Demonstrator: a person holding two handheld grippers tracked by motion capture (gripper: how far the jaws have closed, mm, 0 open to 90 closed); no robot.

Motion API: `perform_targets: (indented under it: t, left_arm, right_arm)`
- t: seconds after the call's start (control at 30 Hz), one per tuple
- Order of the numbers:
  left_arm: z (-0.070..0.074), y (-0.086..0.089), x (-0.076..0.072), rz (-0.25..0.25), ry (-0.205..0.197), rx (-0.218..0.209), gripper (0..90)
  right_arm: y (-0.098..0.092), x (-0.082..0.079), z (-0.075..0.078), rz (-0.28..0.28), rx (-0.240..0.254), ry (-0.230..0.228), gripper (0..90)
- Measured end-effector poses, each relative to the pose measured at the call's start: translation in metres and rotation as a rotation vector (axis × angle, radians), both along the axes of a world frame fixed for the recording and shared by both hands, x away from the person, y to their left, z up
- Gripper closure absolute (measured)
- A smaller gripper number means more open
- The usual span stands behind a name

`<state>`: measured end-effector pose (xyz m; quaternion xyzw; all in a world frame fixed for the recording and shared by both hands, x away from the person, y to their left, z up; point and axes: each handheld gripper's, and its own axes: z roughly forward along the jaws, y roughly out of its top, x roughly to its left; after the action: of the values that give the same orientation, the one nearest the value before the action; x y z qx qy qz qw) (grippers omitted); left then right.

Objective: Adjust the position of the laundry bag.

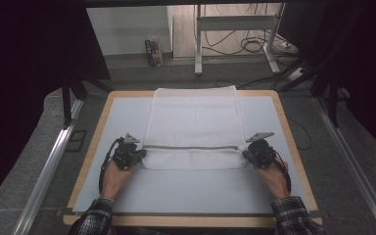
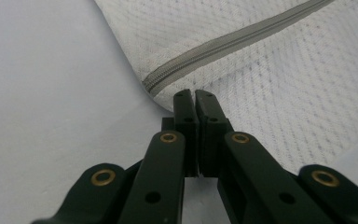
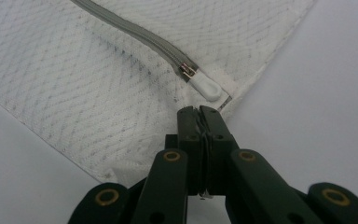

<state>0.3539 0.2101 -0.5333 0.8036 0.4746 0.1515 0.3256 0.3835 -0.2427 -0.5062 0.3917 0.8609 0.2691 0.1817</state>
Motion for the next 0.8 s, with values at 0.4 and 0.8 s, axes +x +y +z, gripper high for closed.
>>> perform_targets:
  t: [0.4,0.8]
  left_arm:
    - [0.007,0.003,-0.009,-0.041,0.000,-0.039,89.3]
    - [0.012,0.004,-0.028,-0.098,0.007,-0.040,89.2]
  right_arm:
    - [-0.005,-0.009,0.007,0.045,-0.021,-0.034,87.2]
    - [-0.014,-0.030,0.013,0.099,-0.015,-0.046,87.2]
